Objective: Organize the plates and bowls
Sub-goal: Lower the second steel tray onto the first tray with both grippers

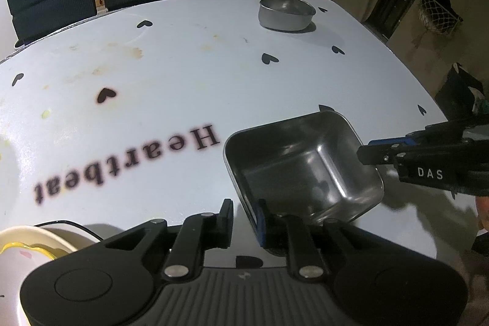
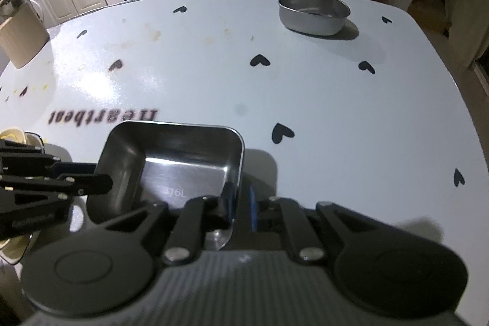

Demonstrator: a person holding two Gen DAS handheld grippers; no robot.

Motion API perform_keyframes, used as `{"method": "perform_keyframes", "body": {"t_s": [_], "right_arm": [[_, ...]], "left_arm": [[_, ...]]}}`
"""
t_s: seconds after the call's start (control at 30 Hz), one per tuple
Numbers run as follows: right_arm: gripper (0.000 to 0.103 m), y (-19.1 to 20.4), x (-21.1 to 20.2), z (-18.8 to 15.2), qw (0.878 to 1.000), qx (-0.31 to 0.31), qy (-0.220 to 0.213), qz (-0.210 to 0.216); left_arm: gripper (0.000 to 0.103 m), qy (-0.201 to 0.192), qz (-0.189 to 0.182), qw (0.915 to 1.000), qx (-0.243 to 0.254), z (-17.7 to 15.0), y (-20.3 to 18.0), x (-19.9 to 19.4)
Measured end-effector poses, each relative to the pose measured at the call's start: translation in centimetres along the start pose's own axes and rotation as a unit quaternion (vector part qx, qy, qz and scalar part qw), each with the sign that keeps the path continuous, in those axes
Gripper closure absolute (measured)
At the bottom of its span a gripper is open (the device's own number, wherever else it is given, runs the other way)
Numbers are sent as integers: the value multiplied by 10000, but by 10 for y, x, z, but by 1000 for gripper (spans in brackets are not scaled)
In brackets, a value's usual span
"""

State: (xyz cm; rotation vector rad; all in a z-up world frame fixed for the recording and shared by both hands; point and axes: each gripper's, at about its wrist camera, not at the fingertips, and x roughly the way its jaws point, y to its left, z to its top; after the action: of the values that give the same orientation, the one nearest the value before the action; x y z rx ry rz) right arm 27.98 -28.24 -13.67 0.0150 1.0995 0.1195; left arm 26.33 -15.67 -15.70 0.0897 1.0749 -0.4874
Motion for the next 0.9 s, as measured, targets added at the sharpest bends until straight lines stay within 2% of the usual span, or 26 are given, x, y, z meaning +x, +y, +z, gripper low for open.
{"method": "perform_keyframes", "body": {"t_s": [0.5,0.77,0.9], "right_arm": [[92,-8,8,2,9998,94,2,182],[92,-3,11,-2,9996,-211,14,183],[92,-4,9,-4,9992,-251,-38,316]], "left_arm": [[80,15,-11,10000,-30,1,0,-1],[80,-2,-3,10000,-65,1,1,-2],[80,-16,7,10000,-90,1,1,-3]]}}
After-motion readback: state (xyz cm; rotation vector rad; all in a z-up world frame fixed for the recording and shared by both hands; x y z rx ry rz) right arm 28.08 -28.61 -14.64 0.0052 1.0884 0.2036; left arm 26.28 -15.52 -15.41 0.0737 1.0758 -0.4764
